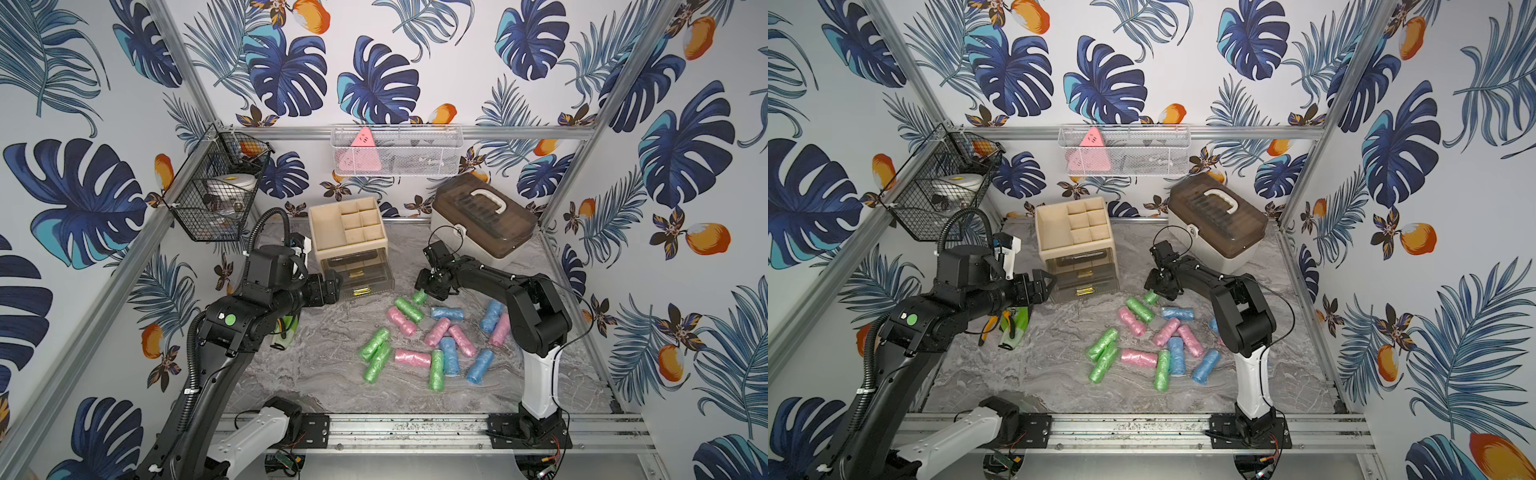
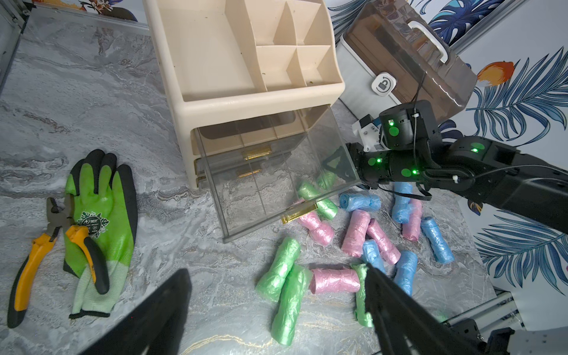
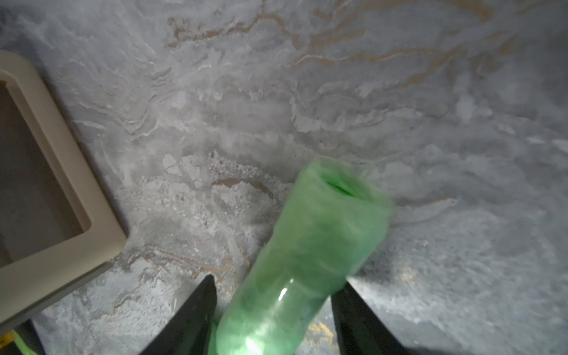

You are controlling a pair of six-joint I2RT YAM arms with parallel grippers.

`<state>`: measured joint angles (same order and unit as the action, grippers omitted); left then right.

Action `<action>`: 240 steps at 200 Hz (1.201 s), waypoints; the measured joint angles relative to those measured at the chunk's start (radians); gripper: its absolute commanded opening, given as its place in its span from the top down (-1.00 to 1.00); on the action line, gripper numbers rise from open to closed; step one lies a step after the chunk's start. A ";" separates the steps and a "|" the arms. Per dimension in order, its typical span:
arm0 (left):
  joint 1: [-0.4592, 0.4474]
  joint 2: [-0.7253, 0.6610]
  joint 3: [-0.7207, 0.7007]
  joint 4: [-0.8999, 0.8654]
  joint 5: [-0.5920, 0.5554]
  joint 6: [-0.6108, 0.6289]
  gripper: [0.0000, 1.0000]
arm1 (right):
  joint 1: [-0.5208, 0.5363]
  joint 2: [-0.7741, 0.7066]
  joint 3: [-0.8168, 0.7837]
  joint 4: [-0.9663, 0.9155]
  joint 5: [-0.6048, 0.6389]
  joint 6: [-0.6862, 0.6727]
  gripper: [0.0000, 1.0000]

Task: Sort the rolls of trash bags by color and place them into the drawer
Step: Pick up the roll of trash bags from the center of the board.

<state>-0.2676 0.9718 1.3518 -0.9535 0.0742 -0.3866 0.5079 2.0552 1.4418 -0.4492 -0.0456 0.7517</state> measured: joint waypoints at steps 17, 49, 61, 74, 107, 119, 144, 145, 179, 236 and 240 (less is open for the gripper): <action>0.000 -0.003 -0.003 0.000 0.000 0.000 -0.84 | 0.000 0.013 0.006 -0.007 0.007 0.000 -0.04; 0.000 -0.003 -0.005 0.000 0.001 0.000 -0.84 | 0.000 0.013 -0.003 -0.006 0.021 -0.002 0.28; 0.000 -0.003 -0.005 0.000 0.001 0.000 -0.83 | 0.000 0.000 -0.019 -0.005 0.025 -0.005 0.37; 0.000 -0.003 -0.006 0.000 0.004 0.000 -0.83 | 0.000 -0.030 -0.035 -0.010 0.031 -0.014 0.45; 0.000 0.003 -0.005 0.000 0.007 0.000 -0.84 | 0.000 -0.150 -0.043 -0.021 0.037 -0.061 0.60; 0.000 0.010 0.001 0.000 0.008 0.000 -0.85 | 0.000 -0.195 -0.040 -0.033 0.037 -0.087 0.63; 0.000 0.025 0.017 0.002 0.008 0.000 -0.92 | 0.001 -0.286 -0.025 -0.064 0.037 -0.142 0.63; 0.000 0.026 0.018 0.002 0.008 0.000 -0.92 | 0.001 -0.293 -0.024 -0.067 0.037 -0.144 0.63; 0.000 0.031 0.023 0.003 0.008 0.000 -0.98 | 0.002 -0.420 0.008 -0.101 0.035 -0.214 0.63; 0.001 0.002 0.000 0.002 -0.011 -0.004 -0.98 | 0.090 -0.463 0.185 -0.190 -0.037 -0.309 0.63; 0.001 0.000 -0.003 0.001 -0.013 -0.004 -0.98 | 0.101 -0.455 0.201 -0.195 -0.045 -0.315 0.63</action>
<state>-0.2668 0.9722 1.3491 -0.9524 0.0612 -0.3904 0.6094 1.6001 1.6432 -0.6437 -0.0910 0.4362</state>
